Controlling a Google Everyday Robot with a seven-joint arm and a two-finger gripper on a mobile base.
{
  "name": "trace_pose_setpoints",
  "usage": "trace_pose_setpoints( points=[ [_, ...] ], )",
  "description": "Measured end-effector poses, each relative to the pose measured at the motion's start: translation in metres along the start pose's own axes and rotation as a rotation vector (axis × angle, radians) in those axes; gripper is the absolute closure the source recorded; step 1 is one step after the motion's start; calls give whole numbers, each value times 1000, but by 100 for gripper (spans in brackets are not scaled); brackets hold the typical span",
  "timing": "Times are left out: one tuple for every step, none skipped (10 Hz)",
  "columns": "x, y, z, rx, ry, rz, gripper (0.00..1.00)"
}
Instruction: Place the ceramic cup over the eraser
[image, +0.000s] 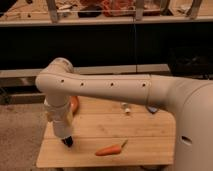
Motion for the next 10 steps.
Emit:
trace_pose_setpoints(
  points=[
    [0,1,2,-7,0,3,71],
    [0,1,4,-16,1,3,59],
    [0,1,5,-22,1,0,49],
    [1,1,7,-26,-2,-1,39],
    [1,1,9,-30,-4,-1,28],
    [2,2,10,-33,-5,-2,22],
    [2,2,11,-36,-6,-3,20],
    [3,2,12,-38,-8,-4,20],
    [3,2,13,-40,-7,-4,20],
    [4,3,14,-42,-7,-4,20]
  ],
)
